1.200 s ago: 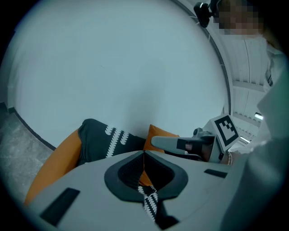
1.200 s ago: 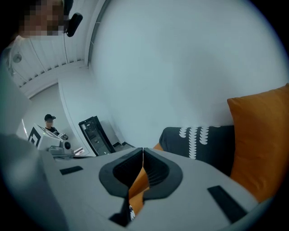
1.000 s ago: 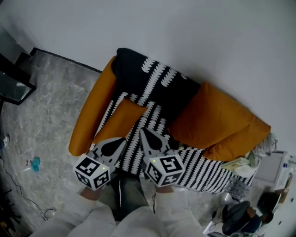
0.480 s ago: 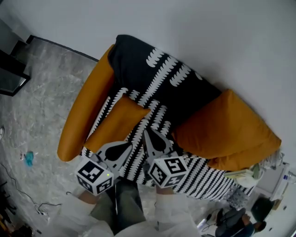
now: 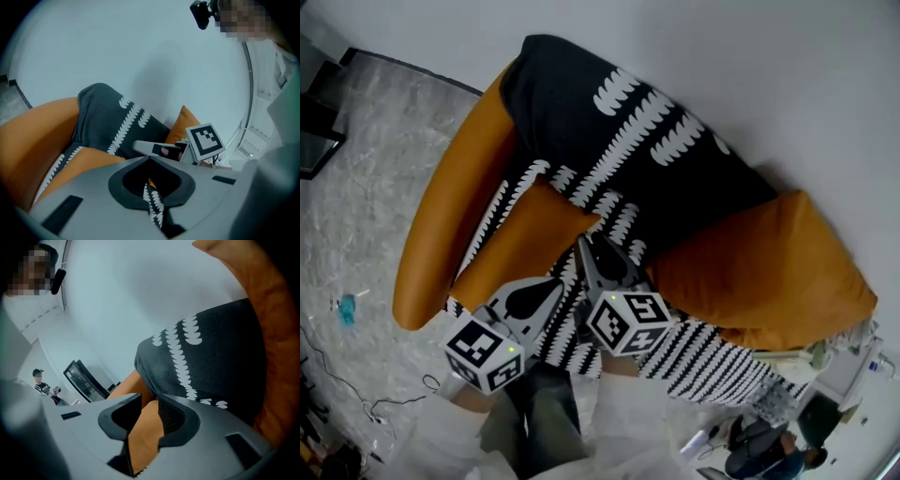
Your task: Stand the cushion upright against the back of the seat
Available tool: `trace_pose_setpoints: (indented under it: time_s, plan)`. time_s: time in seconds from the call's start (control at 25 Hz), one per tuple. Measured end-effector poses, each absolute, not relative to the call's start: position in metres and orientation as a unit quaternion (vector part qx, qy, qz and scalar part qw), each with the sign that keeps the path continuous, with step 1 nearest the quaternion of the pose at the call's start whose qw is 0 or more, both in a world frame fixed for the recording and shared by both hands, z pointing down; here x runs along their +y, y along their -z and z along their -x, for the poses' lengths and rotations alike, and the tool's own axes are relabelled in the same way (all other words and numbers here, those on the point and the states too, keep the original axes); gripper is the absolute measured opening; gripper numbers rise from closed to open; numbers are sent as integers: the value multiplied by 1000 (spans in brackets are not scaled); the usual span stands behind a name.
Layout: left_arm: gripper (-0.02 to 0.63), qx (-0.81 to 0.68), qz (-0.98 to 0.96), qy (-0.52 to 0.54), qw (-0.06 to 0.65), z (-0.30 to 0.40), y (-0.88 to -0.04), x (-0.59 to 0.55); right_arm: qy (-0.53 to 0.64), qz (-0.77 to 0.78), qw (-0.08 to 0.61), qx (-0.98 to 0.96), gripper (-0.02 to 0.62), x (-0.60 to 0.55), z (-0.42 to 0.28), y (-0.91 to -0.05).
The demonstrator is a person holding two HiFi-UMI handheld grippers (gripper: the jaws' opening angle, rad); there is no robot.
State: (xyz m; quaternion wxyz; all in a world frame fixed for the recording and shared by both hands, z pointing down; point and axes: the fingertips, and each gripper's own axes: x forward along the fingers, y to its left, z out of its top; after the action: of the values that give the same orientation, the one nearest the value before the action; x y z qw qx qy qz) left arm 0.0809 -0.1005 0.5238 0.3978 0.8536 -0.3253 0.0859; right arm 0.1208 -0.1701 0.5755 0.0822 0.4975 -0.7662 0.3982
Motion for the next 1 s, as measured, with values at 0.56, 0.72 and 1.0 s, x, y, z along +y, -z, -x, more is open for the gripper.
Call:
trace_pose_setpoints:
  time_s: [0.56,0.72,1.0]
  plan:
    - [8,-310,-853,-89,411,-95,-560,-119,-478,-543,56,-688,190,-208,-157,-659]
    - [8,-299,-855,-92,413,-103,-565,-112,-505,-543,43,-670,224,-209,-154,-674]
    - [8,-304,-848,-92,424,-104,-578,-118,-529,-550,41,-645,238,-210,-161,-698]
